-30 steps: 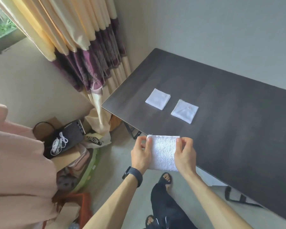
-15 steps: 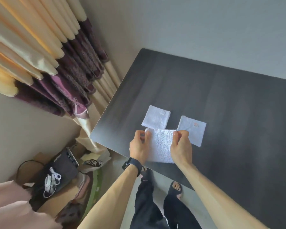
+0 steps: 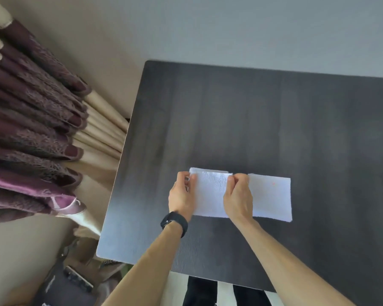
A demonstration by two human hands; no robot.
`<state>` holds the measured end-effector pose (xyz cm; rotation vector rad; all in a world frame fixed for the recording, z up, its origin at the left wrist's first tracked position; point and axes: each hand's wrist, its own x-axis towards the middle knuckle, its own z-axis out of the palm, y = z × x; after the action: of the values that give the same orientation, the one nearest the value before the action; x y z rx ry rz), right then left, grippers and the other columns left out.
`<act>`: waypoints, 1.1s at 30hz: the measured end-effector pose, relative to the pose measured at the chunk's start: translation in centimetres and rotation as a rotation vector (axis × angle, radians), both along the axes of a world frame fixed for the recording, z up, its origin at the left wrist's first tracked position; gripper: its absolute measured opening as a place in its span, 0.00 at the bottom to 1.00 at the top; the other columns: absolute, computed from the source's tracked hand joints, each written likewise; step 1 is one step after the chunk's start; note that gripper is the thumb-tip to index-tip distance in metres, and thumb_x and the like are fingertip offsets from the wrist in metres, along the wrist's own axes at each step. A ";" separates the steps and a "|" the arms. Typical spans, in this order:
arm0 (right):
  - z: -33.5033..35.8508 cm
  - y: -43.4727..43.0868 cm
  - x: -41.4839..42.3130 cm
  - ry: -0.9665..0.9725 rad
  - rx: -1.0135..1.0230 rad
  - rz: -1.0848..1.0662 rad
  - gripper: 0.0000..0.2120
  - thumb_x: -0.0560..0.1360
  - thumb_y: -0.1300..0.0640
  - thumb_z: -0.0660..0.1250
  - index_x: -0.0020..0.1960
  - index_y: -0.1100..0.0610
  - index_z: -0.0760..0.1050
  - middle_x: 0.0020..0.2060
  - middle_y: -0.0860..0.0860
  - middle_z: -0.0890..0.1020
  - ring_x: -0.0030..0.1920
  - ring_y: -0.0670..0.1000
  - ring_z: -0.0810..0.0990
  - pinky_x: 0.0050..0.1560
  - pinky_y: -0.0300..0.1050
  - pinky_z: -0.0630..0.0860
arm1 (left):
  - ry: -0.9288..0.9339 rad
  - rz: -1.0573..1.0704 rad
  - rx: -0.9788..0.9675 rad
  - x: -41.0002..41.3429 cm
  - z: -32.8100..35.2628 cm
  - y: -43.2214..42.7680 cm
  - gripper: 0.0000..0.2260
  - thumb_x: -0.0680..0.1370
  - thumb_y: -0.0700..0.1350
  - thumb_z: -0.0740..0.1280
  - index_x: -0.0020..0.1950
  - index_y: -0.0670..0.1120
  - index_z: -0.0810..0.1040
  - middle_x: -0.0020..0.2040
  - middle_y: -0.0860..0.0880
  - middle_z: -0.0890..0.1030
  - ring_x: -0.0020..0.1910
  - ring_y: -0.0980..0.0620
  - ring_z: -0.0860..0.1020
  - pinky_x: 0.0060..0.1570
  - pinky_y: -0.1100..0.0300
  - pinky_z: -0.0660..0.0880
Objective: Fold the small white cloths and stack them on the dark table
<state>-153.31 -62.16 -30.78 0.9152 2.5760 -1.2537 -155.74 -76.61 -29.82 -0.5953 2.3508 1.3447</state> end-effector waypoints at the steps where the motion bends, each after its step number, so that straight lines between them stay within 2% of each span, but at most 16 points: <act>1: -0.4 -0.2 -0.5 0.006 0.008 -0.011 0.10 0.84 0.50 0.51 0.51 0.55 0.66 0.39 0.46 0.74 0.40 0.53 0.76 0.40 0.51 0.74 | -0.001 -0.015 -0.003 -0.7 -0.5 -0.2 0.06 0.82 0.58 0.58 0.50 0.58 0.71 0.46 0.56 0.77 0.43 0.54 0.76 0.37 0.60 0.72; 4: -1.6 -0.8 -1.3 0.002 0.041 -0.027 0.10 0.84 0.50 0.52 0.51 0.55 0.66 0.37 0.46 0.74 0.37 0.49 0.74 0.39 0.50 0.73 | -0.004 -0.074 -0.045 -1.9 -2.1 -0.7 0.07 0.82 0.59 0.57 0.47 0.59 0.69 0.45 0.54 0.77 0.42 0.53 0.76 0.38 0.59 0.72; 7: -2.3 -1.2 -1.8 -0.032 0.084 -0.028 0.10 0.84 0.49 0.51 0.49 0.53 0.65 0.35 0.47 0.76 0.34 0.50 0.75 0.38 0.49 0.72 | -0.028 -0.125 -0.111 -2.3 -3.2 -1.0 0.09 0.82 0.59 0.54 0.47 0.57 0.67 0.45 0.53 0.78 0.42 0.50 0.76 0.39 0.55 0.75; 11: -2.2 -1.2 -1.9 -0.036 0.090 -0.046 0.10 0.84 0.50 0.51 0.50 0.54 0.66 0.37 0.49 0.77 0.35 0.49 0.75 0.36 0.47 0.70 | -0.009 -0.232 -0.172 -1.8 -3.7 -1.3 0.06 0.83 0.56 0.52 0.51 0.58 0.65 0.47 0.55 0.76 0.43 0.50 0.77 0.44 0.49 0.76; 16: -1.9 -0.9 -1.3 -0.077 0.083 -0.051 0.09 0.84 0.50 0.52 0.51 0.53 0.67 0.43 0.48 0.76 0.42 0.52 0.76 0.41 0.46 0.71 | -0.024 -0.273 -0.159 -1.6 -3.4 -1.4 0.06 0.84 0.56 0.52 0.54 0.57 0.66 0.50 0.54 0.76 0.45 0.47 0.77 0.47 0.47 0.77; 22: -1.8 -1.2 -1.4 -0.108 0.138 -0.049 0.11 0.84 0.50 0.51 0.52 0.54 0.68 0.45 0.48 0.76 0.42 0.54 0.75 0.42 0.48 0.70 | -0.028 -0.250 -0.189 -2.0 -3.0 -0.9 0.07 0.84 0.54 0.52 0.52 0.54 0.66 0.48 0.53 0.75 0.43 0.48 0.77 0.46 0.47 0.77; 27: -2.0 -1.0 -1.7 -0.123 0.200 -0.011 0.12 0.83 0.48 0.51 0.53 0.54 0.68 0.46 0.49 0.77 0.42 0.56 0.75 0.40 0.49 0.72 | -0.033 -0.251 -0.318 -2.1 -2.6 -0.8 0.07 0.83 0.55 0.53 0.55 0.53 0.65 0.49 0.52 0.75 0.41 0.45 0.78 0.43 0.48 0.76; 30: -1.7 -0.6 -1.0 -0.181 0.269 0.005 0.14 0.82 0.42 0.51 0.56 0.50 0.68 0.50 0.47 0.74 0.44 0.55 0.76 0.42 0.49 0.73 | 0.140 -0.311 -0.414 -1.2 -3.0 -1.1 0.15 0.81 0.55 0.60 0.66 0.51 0.68 0.59 0.51 0.74 0.52 0.47 0.76 0.44 0.49 0.76; 33: -1.3 -1.2 1.1 -0.066 0.283 -0.009 0.16 0.80 0.43 0.56 0.61 0.52 0.70 0.58 0.49 0.74 0.57 0.53 0.74 0.49 0.50 0.76 | 0.406 -0.519 -0.576 -0.2 -4.0 -1.9 0.25 0.78 0.53 0.64 0.73 0.46 0.68 0.71 0.46 0.70 0.65 0.45 0.71 0.60 0.47 0.71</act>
<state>-152.22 -63.35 -32.04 0.9969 2.7431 -0.8567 -155.93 -78.52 -33.84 0.1838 2.9520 0.5882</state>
